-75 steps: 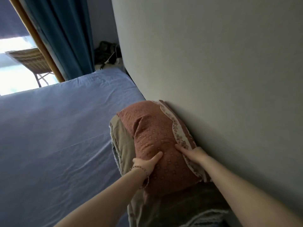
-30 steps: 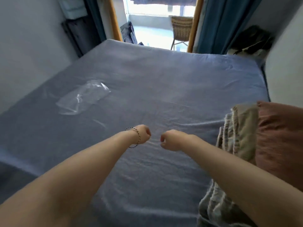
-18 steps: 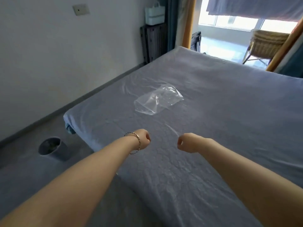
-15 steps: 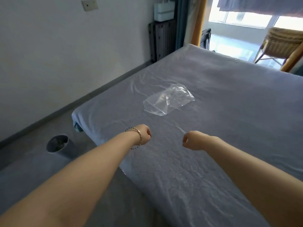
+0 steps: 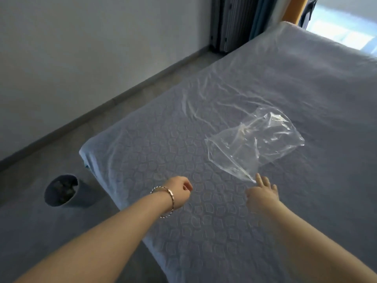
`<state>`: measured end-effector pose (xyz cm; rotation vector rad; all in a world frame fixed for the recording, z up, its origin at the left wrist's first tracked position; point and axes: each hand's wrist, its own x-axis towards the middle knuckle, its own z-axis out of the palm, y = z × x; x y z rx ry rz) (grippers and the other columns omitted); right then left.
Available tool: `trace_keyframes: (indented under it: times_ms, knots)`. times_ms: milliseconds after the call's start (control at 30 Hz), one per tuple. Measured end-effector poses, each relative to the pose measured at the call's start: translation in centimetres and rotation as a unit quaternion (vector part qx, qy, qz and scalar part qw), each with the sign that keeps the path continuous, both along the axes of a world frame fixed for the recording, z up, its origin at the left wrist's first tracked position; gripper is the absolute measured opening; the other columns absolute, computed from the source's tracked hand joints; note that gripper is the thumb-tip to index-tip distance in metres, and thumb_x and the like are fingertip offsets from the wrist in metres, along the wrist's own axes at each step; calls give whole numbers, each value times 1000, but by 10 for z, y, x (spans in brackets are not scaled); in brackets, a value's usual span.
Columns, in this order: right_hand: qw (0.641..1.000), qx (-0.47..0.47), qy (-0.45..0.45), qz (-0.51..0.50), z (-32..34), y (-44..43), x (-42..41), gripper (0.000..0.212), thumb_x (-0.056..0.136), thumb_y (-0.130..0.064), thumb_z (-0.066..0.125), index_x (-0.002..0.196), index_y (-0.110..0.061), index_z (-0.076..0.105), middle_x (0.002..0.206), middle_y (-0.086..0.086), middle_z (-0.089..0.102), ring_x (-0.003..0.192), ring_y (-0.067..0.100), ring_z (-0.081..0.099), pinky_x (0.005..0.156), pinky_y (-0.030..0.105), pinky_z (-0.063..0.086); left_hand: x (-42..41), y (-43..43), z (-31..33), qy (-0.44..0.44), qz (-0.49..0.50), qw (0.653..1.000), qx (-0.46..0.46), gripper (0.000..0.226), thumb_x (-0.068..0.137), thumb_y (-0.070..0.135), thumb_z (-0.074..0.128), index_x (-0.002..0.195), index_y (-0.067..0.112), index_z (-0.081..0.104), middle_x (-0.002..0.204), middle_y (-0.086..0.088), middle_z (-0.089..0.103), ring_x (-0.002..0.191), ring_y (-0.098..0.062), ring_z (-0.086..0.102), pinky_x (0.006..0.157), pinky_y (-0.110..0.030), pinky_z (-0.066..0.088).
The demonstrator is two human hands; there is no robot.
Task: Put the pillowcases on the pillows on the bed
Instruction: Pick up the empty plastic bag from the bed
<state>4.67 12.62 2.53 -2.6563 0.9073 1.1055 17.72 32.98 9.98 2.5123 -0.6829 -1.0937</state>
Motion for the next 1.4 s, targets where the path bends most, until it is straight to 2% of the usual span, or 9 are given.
trace_keyframes:
  times_ms: [333, 533, 733, 800, 900, 1033, 1167, 1300, 1400]
  knots:
    - [994, -4, 107, -12, -79, -36, 68, 59, 96, -10, 40, 150, -17, 16, 156, 5, -17, 143, 31, -14, 115, 50, -1, 141, -37, -74, 9, 11, 998, 67, 26, 90, 6, 46, 106, 9, 65, 112, -9, 65, 103, -23, 59, 83, -23, 43]
    - [948, 29, -279, -148, -60, -23, 91, 29, 84, -2, 61, 113, -4, 64, 119, 9, 60, 114, 27, 54, 91, 31, 36, 150, -44, -83, 29, -9, 999, 31, 31, 88, 10, 53, 119, 11, 57, 114, -5, 59, 99, -17, 56, 86, -22, 43]
    - [822, 302, -456, -159, 53, 38, 179, 38, 73, 4, 62, 70, -34, 59, 74, -8, 65, 66, -1, 59, 64, 9, 43, 164, -39, -31, -86, -224, 970, -47, 125, 61, 47, 79, 126, 54, -28, 151, 14, -25, 142, -15, -18, 115, -44, 7]
    - [807, 342, -469, -104, 85, 61, 202, 46, 70, 7, 63, 67, -38, 52, 70, -5, 64, 66, 5, 61, 63, 14, 45, 174, -27, -9, -145, -236, 959, -62, 118, 57, 58, 74, 136, 50, -13, 154, 12, -14, 142, -19, -18, 114, -48, 6]
    - [780, 370, -496, -97, 120, 96, 221, 46, 70, 3, 72, 83, -36, 52, 82, -12, 57, 71, -1, 57, 66, 10, 44, 193, 5, 22, -89, -116, 972, -184, 78, 55, 62, 51, 123, 23, 56, 128, 1, 54, 131, -27, 38, 105, -39, 34]
    - [874, 289, -387, -51, 137, 137, 238, 122, 53, -44, 86, 146, -33, 8, 147, -2, 19, 133, 15, 25, 108, 34, 29, 230, 75, 48, -43, 50, 974, -215, 46, 53, 48, 51, 79, 12, 61, 65, 6, 53, 69, -19, 53, 61, -24, 40]
    - [950, 231, -202, -52, 144, 200, 255, 145, 52, -55, 82, 139, -33, -32, 157, 4, -6, 144, 30, 5, 115, 50, 11, 273, 157, 62, -36, 190, 942, -275, 20, 74, 24, 68, 75, 5, 62, 68, -3, 60, 70, -23, 58, 63, -29, 43]
    - [907, 316, -146, -235, 129, 288, 307, 85, 81, -34, 70, 145, -12, 18, 112, 15, 63, 85, 24, 66, 73, 33, 50, 297, 259, 88, -22, 267, 904, -333, 26, 69, 34, 57, 78, 12, 68, 80, -15, 69, 73, -29, 63, 66, -36, 52]
    - [771, 412, -217, -435, 110, 354, 350, 13, 95, -10, 48, 84, -3, 50, 68, 12, 54, 49, 21, 57, 46, 27, 50, 306, 322, 88, -34, 325, 876, -356, 45, 77, 34, 63, 113, 9, 54, 104, -15, 62, 85, -25, 63, 62, -24, 55]
